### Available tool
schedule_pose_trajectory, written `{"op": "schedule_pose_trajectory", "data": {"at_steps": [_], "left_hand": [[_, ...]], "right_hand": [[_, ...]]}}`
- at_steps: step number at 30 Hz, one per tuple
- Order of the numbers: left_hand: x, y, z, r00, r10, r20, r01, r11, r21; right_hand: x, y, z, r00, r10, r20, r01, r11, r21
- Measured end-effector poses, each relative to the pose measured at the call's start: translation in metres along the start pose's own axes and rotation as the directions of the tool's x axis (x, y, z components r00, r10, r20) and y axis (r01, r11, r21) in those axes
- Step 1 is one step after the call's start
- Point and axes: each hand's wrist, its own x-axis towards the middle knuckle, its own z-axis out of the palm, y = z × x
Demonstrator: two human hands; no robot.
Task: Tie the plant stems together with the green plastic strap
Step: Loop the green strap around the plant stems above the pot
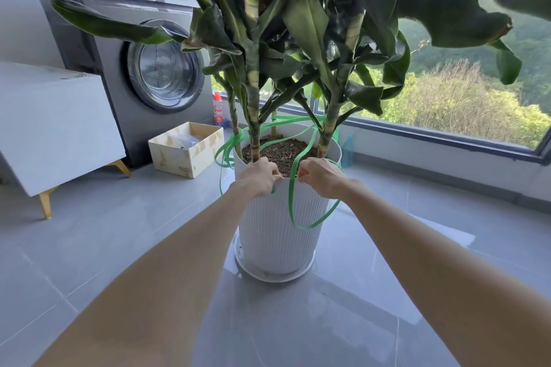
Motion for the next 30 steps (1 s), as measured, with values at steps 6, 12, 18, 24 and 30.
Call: {"op": "schedule_pose_trajectory", "data": {"at_steps": [6,12,18,24,30], "left_hand": [[-0.008,0.002,0.002,1.000,-0.002,-0.015,0.003,1.000,0.017],[-0.004,0.000,0.005,0.998,0.013,-0.055,-0.010,0.998,0.054],[0.009,-0.005,0.010,0.995,0.009,-0.100,-0.001,0.997,0.075],[0.024,-0.014,0.004,0.995,0.091,-0.032,-0.086,0.986,0.144],[0.025,-0.030,0.010,0.994,0.104,-0.040,-0.082,0.929,0.361]], "right_hand": [[-0.006,-0.001,0.001,1.000,0.003,-0.008,-0.003,1.000,-0.001],[-0.002,0.000,0.003,1.000,-0.005,-0.031,0.005,1.000,0.007],[0.012,0.003,0.008,0.998,0.002,-0.056,0.000,1.000,0.028],[0.025,0.011,0.012,0.998,0.005,-0.059,0.001,0.996,0.092],[0.019,0.015,0.026,0.998,-0.026,-0.063,0.032,0.996,0.086]]}}
